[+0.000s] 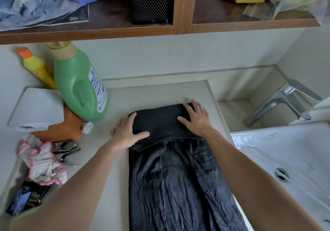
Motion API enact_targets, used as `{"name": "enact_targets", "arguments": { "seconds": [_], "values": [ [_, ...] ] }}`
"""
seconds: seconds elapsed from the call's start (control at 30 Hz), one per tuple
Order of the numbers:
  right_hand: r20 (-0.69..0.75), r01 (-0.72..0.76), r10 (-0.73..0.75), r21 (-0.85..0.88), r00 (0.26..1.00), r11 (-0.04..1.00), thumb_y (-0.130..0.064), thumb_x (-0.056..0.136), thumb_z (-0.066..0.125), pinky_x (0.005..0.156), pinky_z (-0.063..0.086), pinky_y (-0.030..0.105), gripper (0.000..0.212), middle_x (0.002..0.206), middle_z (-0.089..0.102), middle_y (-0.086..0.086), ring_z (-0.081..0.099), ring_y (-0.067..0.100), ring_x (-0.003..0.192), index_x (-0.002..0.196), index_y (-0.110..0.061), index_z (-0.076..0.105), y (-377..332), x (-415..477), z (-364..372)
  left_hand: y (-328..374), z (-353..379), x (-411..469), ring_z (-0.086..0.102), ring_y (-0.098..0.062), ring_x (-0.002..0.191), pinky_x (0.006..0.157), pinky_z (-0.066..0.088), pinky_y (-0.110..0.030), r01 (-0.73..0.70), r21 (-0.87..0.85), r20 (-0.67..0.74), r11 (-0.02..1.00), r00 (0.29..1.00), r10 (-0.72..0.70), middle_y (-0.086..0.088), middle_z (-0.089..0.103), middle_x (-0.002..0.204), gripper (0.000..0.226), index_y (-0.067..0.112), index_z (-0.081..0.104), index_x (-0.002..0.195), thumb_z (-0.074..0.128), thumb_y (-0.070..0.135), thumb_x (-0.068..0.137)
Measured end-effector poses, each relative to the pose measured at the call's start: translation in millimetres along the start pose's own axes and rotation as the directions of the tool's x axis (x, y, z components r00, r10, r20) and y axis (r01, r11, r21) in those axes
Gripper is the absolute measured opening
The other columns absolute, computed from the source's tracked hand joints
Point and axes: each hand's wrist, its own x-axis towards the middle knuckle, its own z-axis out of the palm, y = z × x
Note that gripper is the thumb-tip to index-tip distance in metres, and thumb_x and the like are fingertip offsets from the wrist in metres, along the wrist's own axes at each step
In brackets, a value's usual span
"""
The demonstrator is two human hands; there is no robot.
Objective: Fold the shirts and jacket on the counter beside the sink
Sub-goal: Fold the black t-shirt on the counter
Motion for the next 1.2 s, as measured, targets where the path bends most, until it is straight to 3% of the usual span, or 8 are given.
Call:
{"name": "enact_targets", "arguments": {
  "seconds": [0.1, 0.2, 0.4, 0.6, 0.73, 0.83, 1.0, 1.2],
  "values": [
    [0.085, -0.028, 0.005, 0.266, 0.996, 0.964, -0.044, 0.082, 0.076, 0.114, 0.032, 0.043, 0.087, 0.154, 0.035, 0.008, 0.032, 0.029, 0.141, 0.153, -0.029, 0.027, 15.1, 16.7, -36.5, -2.1, -21.4, 12.2, 0.043, -0.014, 0.132, 0.108, 0.034, -0.030, 0.001, -0.467, -0.005, 0.884, 1.000, -0.004, 0.006, 0.041, 0.142, 0.099, 0.028, 0.025, 0.153, 0.086, 0.027, 0.075],
    [0.243, -0.039, -0.009, 0.195, 0.970, 0.980, -0.029, 0.072, 0.084, 0.090, 0.045, 0.037, 0.064, 0.123, 0.058, 0.004, 0.053, 0.029, 0.118, 0.127, -0.021, 0.053, 22.4, 27.5, -61.7, 0.9, -38.5, 20.5, 0.054, -0.015, 0.116, 0.097, 0.040, -0.027, 0.109, -0.441, 0.099, 0.891, 0.992, -0.072, 0.006, 0.050, 0.126, 0.094, 0.021, 0.039, 0.148, 0.090, 0.017, 0.069],
    [-0.027, -0.028, 0.028, 0.020, 0.999, 0.999, -0.029, 0.075, 0.083, 0.074, 0.049, 0.034, 0.027, 0.090, 0.059, -0.005, 0.060, 0.023, 0.091, 0.095, -0.027, 0.066, -1.2, 33.0, -85.6, 18.1, -62.1, 25.1, 0.068, -0.025, 0.095, 0.082, 0.053, -0.034, 0.077, -0.242, -0.069, 0.967, 0.993, -0.096, -0.001, 0.073, 0.097, 0.042, 0.014, 0.072, 0.105, 0.088, 0.012, 0.066],
    [-0.294, 0.093, 0.121, 0.622, 0.948, 0.778, 0.017, 0.080, 0.041, 0.050, 0.057, 0.034, 0.037, 0.078, 0.068, 0.011, 0.072, 0.011, 0.061, 0.096, -0.015, 0.051, -23.1, 18.2, -112.5, 44.2, -96.5, 16.4, 0.072, -0.017, 0.063, 0.059, 0.046, -0.026, -0.041, -0.323, -0.347, 0.946, 0.935, -0.078, 0.002, 0.069, 0.070, 0.024, 0.022, 0.057, 0.083, 0.079, 0.013, 0.080],
    [-0.480, 0.284, 0.060, 0.611, 0.875, 0.739, 0.004, 0.079, 0.053, 0.066, 0.047, 0.011, 0.022, 0.074, 0.065, -0.017, 0.063, -0.007, 0.072, 0.091, -0.014, 0.054, -20.7, -10.3, -120.0, 49.7, -105.8, -9.6, 0.063, -0.011, 0.071, 0.066, 0.042, -0.023, -0.198, -0.313, -0.455, 0.929, 0.890, 0.036, 0.007, 0.067, 0.081, 0.029, 0.027, 0.056, 0.081, 0.070, 0.001, 0.079],
    [-0.441, 0.320, 0.073, 0.745, 0.894, 0.585, -0.007, 0.081, 0.043, 0.080, 0.057, 0.034, 0.017, 0.086, 0.066, -0.002, 0.067, 0.016, 0.084, 0.087, -0.012, 0.058, -5.6, -38.6, -98.2, 42.3, -88.6, -38.6, 0.058, 0.008, 0.072, 0.069, 0.042, -0.009, -0.288, -0.489, -0.406, 0.823, 0.911, 0.078, 0.010, 0.070, 0.093, 0.023, 0.021, 0.063, 0.088, 0.054, 0.002, 0.078],
    [-0.166, -0.047, 0.307, 0.812, 0.937, 0.582, -0.049, 0.092, 0.052, 0.071, 0.049, 0.036, 0.032, 0.083, 0.071, 0.002, 0.064, 0.022, 0.082, 0.081, -0.021, 0.063, 27.1, -63.9, -37.1, 15.1, -31.9, -68.7, 0.067, -0.019, 0.092, 0.082, 0.053, -0.037, -0.044, -0.742, -0.189, 0.669, 0.971, -0.145, 0.005, 0.074, 0.089, 0.020, 0.009, 0.067, 0.098, 0.064, 0.027, 0.091],
    [-0.055, -0.211, 0.359, 0.723, 0.932, 0.658, -0.053, 0.083, 0.070, 0.087, 0.054, 0.037, 0.044, 0.104, 0.066, -0.002, 0.065, 0.016, 0.096, 0.116, -0.025, 0.058, 33.4, -62.4, -17.6, 3.9, -8.1, -65.8, 0.067, -0.024, 0.088, 0.063, 0.055, -0.026, 0.096, -0.803, -0.088, 0.588, 0.957, -0.276, -0.008, 0.063, 0.102, 0.049, 0.016, 0.050, 0.123, 0.080, 0.023, 0.084]
  ]
}}
